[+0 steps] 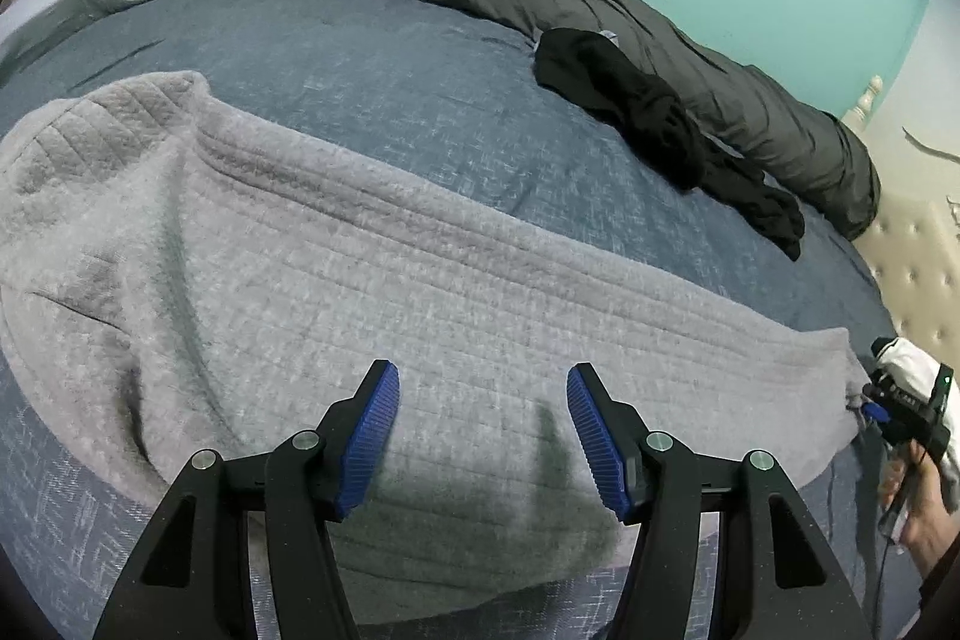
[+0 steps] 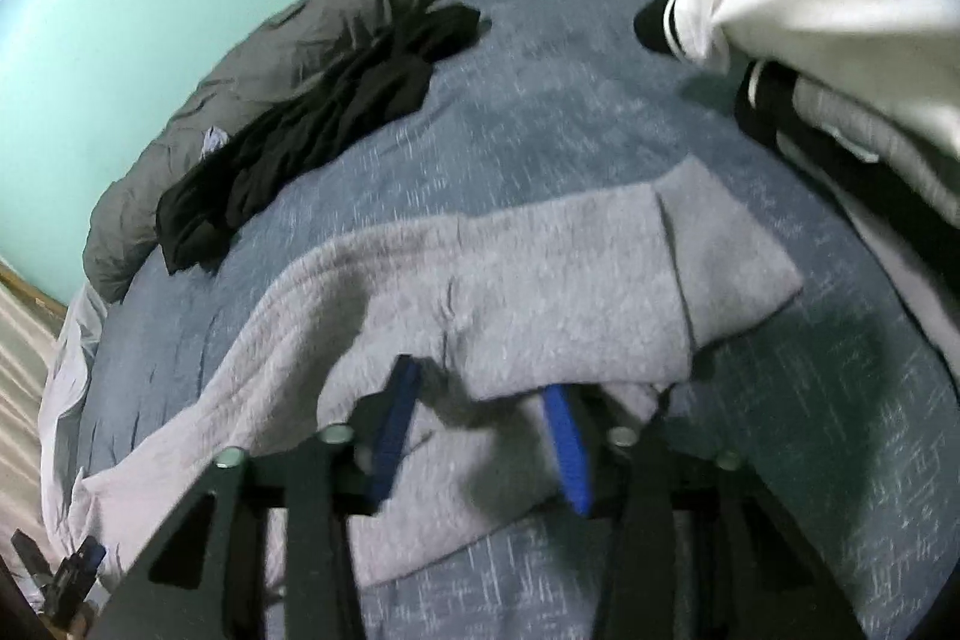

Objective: Fold clothes

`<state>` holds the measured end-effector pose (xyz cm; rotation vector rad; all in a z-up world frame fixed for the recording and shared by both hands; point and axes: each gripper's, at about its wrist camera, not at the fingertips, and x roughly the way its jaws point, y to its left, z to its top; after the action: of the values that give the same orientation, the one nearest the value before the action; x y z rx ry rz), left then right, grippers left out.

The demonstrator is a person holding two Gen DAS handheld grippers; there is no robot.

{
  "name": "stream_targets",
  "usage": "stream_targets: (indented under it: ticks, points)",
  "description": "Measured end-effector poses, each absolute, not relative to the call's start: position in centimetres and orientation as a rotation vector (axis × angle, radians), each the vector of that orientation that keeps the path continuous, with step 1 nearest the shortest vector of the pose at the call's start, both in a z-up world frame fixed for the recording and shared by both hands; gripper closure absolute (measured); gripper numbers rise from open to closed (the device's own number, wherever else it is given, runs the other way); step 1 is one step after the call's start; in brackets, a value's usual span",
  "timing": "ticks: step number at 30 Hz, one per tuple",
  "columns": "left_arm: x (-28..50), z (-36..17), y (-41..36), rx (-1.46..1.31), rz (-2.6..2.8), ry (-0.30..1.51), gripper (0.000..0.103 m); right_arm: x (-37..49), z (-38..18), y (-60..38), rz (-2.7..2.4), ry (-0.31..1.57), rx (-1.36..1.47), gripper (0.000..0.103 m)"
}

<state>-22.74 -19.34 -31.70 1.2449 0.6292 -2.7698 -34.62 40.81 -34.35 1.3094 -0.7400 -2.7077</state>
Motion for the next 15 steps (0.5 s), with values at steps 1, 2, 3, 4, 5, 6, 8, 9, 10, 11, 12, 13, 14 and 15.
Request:
stream_targets:
  ticks: [1, 2, 3, 4, 5, 6, 8, 9, 10, 11, 12, 13, 14, 15]
  points:
    - [-22.7, -31.8, -19.2, 1.243, -2.774, 0.626, 0.040, -34.7, -34.2, 41.0, -2.723, -0.746, 1.290, 0.077]
    - [-22.6, -31.9, -19.0, 1.242, -2.778, 0.624, 0.040, -34.8, -34.1, 41.2, -2.724, -0.757, 1.280, 0.083]
    - [-22.6, -32.0, -18.8, 1.240, -2.782, 0.621, 0.040, -34.9, -34.0, 41.4, -2.724, -0.769, 1.271, 0.085]
    - [-22.5, -32.1, -18.6, 1.239, -2.786, 0.618, 0.040, -35.0, -33.9, 41.6, -2.726, -0.775, 1.263, 0.090]
    - [-22.5, -32.2, -18.5, 1.237, -2.791, 0.616, 0.040, -35.2, -33.7, 41.6, -2.732, -0.750, 1.263, 0.097]
    - [-22.4, -32.2, -18.4, 1.235, -2.793, 0.615, 0.040, -35.3, -33.5, 41.6, -2.738, -0.726, 1.263, 0.099]
    - [-22.4, -32.1, -18.4, 1.228, -2.794, 0.617, 0.040, -35.3, -32.6, 41.8, -2.777, -0.681, 1.241, 0.099]
    - [-22.4, -32.1, -18.4, 1.225, -2.795, 0.618, 0.040, -35.1, -32.0, 42.0, -2.805, -0.660, 1.221, 0.099]
    - [-22.4, -32.0, -18.5, 1.222, -2.796, 0.619, 0.040, -35.0, -31.4, 42.2, -2.834, -0.638, 1.201, 0.100]
    - [-22.4, -32.0, -18.5, 1.218, -2.796, 0.620, 0.040, -34.8, -30.7, 42.4, -2.862, -0.616, 1.181, 0.100]
    - [-22.3, -31.9, -18.5, 1.215, -2.797, 0.621, 0.040, -34.7, -30.1, 42.6, -2.891, -0.592, 1.165, 0.100]
    - [-22.3, -31.9, -18.5, 1.212, -2.798, 0.621, 0.040, -34.8, -29.7, 43.0, -2.920, -0.560, 1.180, 0.100]
    - [-22.3, -31.8, -18.5, 1.209, -2.798, 0.622, 0.040, -35.1, -30.2, 43.2, -2.919, -0.524, 1.243, 0.100]
    - [-22.3, -31.8, -18.5, 1.205, -2.799, 0.623, 0.040, -35.4, -30.6, 43.4, -2.916, -0.488, 1.306, 0.100]
